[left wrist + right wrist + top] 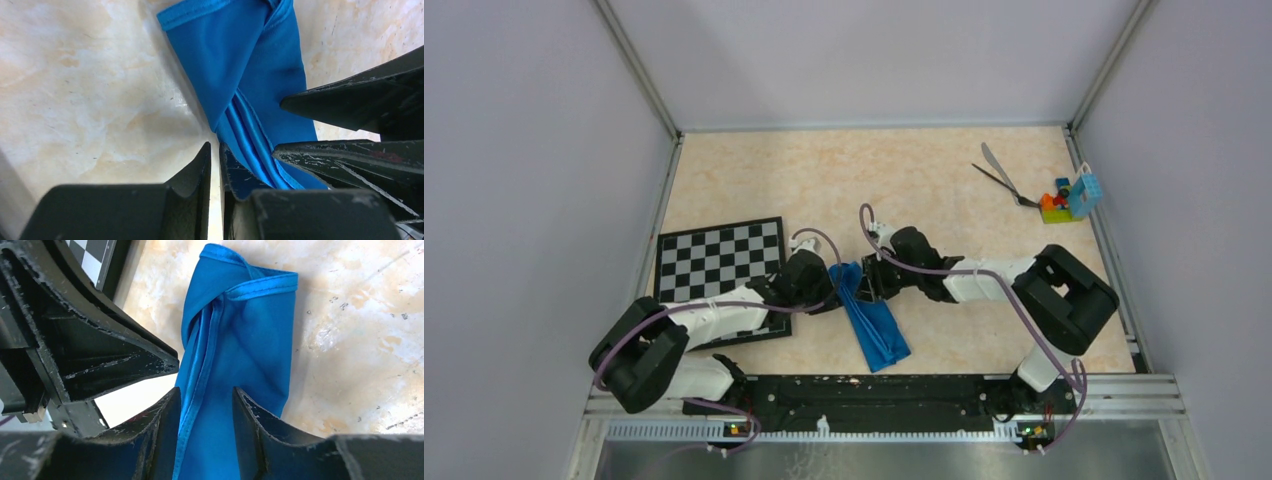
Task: Fold the napkin into a case and place the utensils inside
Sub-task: Grasp the top corner of the smaller rectangle folded napkin from the folded napkin.
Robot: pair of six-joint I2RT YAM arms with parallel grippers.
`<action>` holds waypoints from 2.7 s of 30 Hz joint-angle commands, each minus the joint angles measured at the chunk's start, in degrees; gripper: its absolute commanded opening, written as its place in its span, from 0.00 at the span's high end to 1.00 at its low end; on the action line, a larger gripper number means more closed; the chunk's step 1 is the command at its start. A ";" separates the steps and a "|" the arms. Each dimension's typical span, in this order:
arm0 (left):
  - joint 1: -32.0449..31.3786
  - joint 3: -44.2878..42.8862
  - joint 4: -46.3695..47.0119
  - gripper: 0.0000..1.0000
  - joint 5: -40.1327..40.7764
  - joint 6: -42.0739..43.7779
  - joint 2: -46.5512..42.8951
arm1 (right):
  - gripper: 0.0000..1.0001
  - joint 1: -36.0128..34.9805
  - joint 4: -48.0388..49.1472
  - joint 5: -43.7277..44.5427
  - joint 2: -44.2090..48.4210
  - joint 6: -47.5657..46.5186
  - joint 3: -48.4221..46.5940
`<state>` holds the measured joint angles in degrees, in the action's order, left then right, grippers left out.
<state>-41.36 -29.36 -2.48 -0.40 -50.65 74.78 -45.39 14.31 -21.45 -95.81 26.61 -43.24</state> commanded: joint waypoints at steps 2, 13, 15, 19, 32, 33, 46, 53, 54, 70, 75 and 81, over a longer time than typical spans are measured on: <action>-1.01 2.56 6.33 0.87 -2.25 -3.21 0.44 | 0.57 -3.52 0.08 5.20 3.50 -6.91 1.28; -2.38 5.79 10.68 0.93 -2.10 -6.62 1.26 | 0.60 -11.45 -1.75 22.74 -0.27 -11.51 -0.81; -2.45 6.32 11.16 0.94 -1.93 -6.97 1.20 | 0.64 -12.54 -2.71 24.77 -1.18 -12.17 -1.88; -2.62 6.98 12.26 0.94 -2.14 -7.42 1.52 | 0.73 -13.79 -3.69 27.43 -2.58 -12.93 -3.46; -3.69 8.47 14.68 0.96 -0.89 -9.56 1.52 | 1.00 -13.86 -3.87 20.21 1.42 -3.11 -7.74; -3.93 8.53 14.93 0.96 -0.68 -9.76 1.55 | 1.00 -13.85 -3.24 19.61 0.85 -1.48 -7.73; -5.06 6.66 9.22 0.91 3.26 -7.90 -0.04 | 1.00 -9.58 11.87 16.83 -5.43 7.93 1.67; -1.86 3.77 -9.22 0.66 8.91 -0.08 -17.66 | 0.77 -7.88 14.77 13.57 -4.95 7.52 5.56; -0.65 3.45 -10.11 0.63 8.61 1.33 -20.26 | 0.74 -7.71 14.61 12.89 -4.42 7.25 5.62; 11.51 -4.86 -4.95 0.75 7.24 10.30 -8.39 | 0.89 -3.11 14.36 6.13 -5.40 10.30 -4.85; 11.67 -5.22 -2.36 0.76 6.24 11.07 -5.38 | 1.00 -2.78 15.63 5.85 -10.11 11.18 -7.70; 11.62 -7.21 0.27 0.79 0.93 11.13 2.17 | 1.00 -2.78 17.79 6.87 -14.37 12.27 -10.56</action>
<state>-30.02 -33.67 -6.63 4.36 -40.49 72.69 -48.47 28.03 -15.03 -108.20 38.02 -50.04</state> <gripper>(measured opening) 0.225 0.003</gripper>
